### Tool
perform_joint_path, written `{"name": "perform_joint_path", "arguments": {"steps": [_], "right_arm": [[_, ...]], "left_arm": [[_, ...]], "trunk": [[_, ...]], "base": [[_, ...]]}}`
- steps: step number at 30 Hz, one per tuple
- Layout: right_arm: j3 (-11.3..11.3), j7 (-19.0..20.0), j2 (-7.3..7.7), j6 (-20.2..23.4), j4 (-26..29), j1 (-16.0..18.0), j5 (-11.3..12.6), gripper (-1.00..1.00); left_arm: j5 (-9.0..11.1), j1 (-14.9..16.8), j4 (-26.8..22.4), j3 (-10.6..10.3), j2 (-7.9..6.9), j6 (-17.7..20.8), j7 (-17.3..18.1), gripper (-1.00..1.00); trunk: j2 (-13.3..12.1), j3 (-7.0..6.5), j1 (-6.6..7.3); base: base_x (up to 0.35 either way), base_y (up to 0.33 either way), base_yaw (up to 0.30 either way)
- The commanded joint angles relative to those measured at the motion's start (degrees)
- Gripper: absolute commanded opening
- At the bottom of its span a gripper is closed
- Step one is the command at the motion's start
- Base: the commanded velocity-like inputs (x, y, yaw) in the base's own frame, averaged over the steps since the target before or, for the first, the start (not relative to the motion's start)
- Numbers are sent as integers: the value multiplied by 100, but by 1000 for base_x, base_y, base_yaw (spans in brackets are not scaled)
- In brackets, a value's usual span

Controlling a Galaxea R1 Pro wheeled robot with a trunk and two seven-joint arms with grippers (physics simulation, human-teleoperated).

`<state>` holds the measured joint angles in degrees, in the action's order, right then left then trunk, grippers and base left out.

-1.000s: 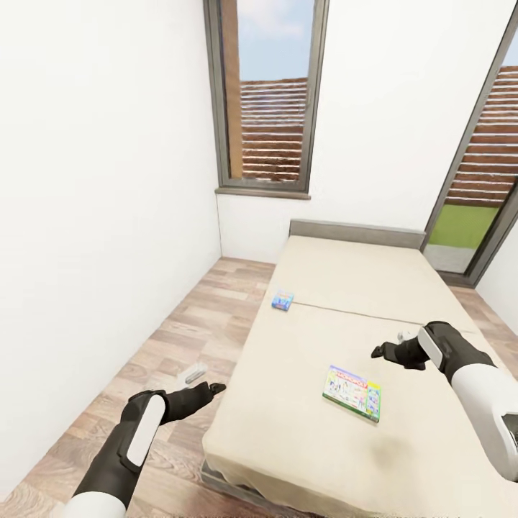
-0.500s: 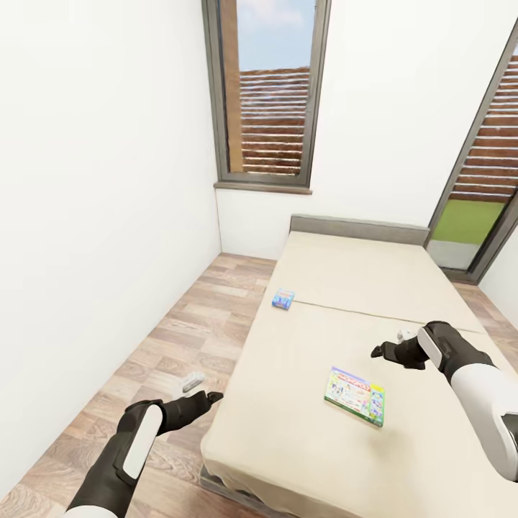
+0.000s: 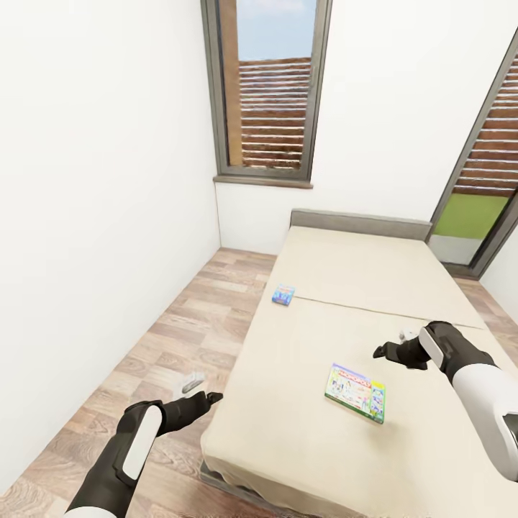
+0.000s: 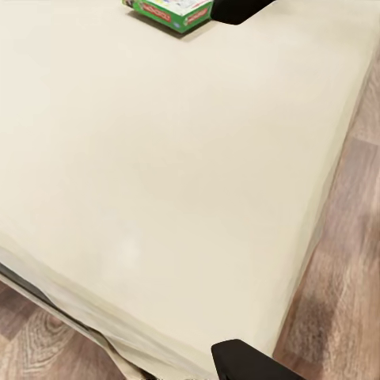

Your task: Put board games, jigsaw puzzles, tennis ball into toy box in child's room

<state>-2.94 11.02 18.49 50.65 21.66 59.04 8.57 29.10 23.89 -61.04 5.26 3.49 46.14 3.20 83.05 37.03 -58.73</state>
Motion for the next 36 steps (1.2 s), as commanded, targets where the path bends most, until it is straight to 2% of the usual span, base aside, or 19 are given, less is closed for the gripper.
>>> {"name": "perform_joint_path", "arguments": {"steps": [1,11,23,36], "right_arm": [[-24,8,-1,27,5,3,3,100],[-30,-62,18,32,5,9,9,100],[-31,-67,22,39,5,9,13,100],[-41,-31,35,40,16,1,16,100]], "left_arm": [[-20,4,-4,24,7,36,34,100],[-19,2,-4,61,-8,36,73,100],[-19,-1,-4,304,-22,34,99,100],[-22,-5,3,361,-30,35,102,100]], "trunk": [[3,15,0],[3,109,0],[3,222,0],[3,325,0]], "base": [[4,0,0],[2,0,0],[0,0,0],[0,0,0]]}}
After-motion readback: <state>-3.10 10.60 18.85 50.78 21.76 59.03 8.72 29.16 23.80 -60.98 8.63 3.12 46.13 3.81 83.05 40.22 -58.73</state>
